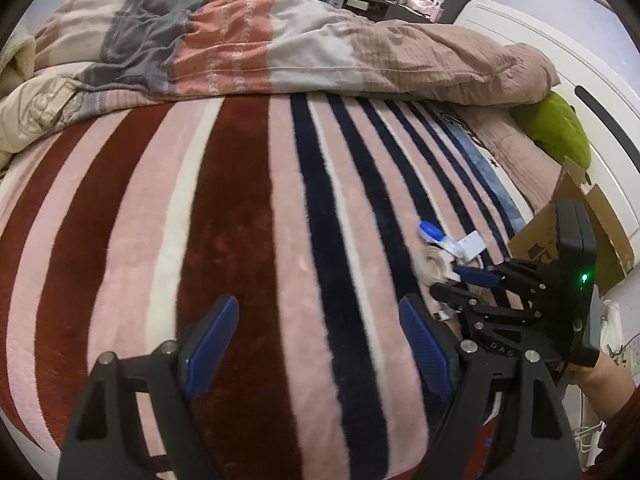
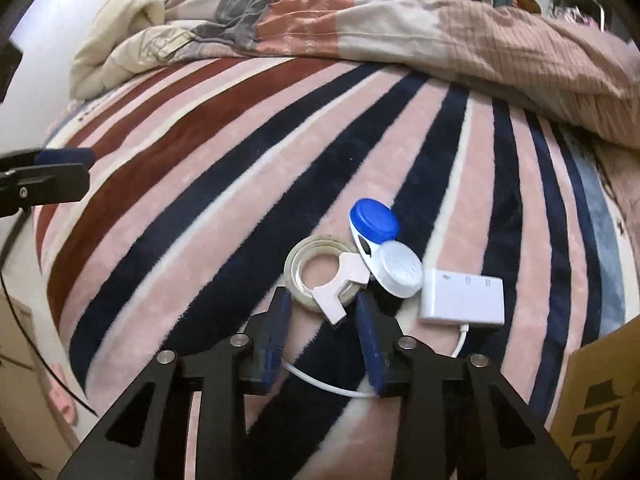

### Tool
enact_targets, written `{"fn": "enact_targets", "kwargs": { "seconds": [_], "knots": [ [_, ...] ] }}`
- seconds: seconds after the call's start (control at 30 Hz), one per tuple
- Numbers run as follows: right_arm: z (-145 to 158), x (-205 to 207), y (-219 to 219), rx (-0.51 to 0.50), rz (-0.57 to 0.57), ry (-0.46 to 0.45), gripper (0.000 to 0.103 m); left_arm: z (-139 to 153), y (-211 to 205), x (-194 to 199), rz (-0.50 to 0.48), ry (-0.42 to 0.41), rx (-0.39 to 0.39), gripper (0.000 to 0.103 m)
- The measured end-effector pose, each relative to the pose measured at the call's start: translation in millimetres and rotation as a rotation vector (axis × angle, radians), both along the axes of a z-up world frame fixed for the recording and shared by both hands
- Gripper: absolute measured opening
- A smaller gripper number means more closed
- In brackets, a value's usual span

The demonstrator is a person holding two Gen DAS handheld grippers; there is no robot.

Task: Organize rigid objects
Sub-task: 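Move the right gripper to the tape roll and close on it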

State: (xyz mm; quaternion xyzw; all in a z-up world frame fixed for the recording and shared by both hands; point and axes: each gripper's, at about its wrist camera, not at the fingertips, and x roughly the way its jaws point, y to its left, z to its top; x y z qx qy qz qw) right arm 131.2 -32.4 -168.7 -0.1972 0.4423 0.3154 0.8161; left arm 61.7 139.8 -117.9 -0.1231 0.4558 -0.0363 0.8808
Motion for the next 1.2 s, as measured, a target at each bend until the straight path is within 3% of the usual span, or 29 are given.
{"fn": "enact_targets", "kwargs": {
  "seconds": [0.03, 0.43, 0.47, 0.53, 0.57, 0.87, 1.03, 1.1, 1.2],
  "knots": [
    [0.1, -0.1, 2.6, 0.002, 0.007, 0.0, 0.005, 2.2, -3.2, -0.2, -0.007, -0.005, -0.002, 0.08],
    [47.0, -36.1, -12.7, 0.067, 0.119, -0.018, 0.005, 44.4, -53.6, -2.1, -0.083, -0.067, -0.018, 0.08],
    [45.7, -35.6, -13.1, 0.055, 0.12, -0.015, 0.008, 45.9, -56.5, -1.9, -0.084, -0.067, -0.016, 0.08],
    [39.3, -29.4, -14.5, 0.059, 0.104, 0.008, 0.044, 46.7, -58.7, -2.3, -0.086, -0.068, -0.016, 0.08],
    [35.1, -25.3, -15.5, 0.073, 0.097, 0.017, 0.048, 46.3, -59.1, -2.8, -0.087, -0.067, -0.015, 0.08],
    [-5.2, 12.1, 4.3, 0.047, 0.074, 0.005, 0.048, 29.4, -36.9, -2.0, -0.061, -0.05, 0.001, 0.08],
    [-8.0, 14.5, 7.7, 0.034, 0.071, -0.037, 0.036, 20.3, -29.3, 2.2, -0.056, -0.041, -0.02, 0.08],
    [-6.3, 11.5, 7.9, 0.034, 0.08, -0.041, 0.022, 20.6, -30.6, 2.2, -0.058, -0.041, -0.023, 0.08],
    [1.3, 3.9, 6.6, 0.048, 0.103, -0.039, 0.022, 26.4, -35.9, -1.4, -0.067, -0.055, -0.042, 0.08]
  ]
}}
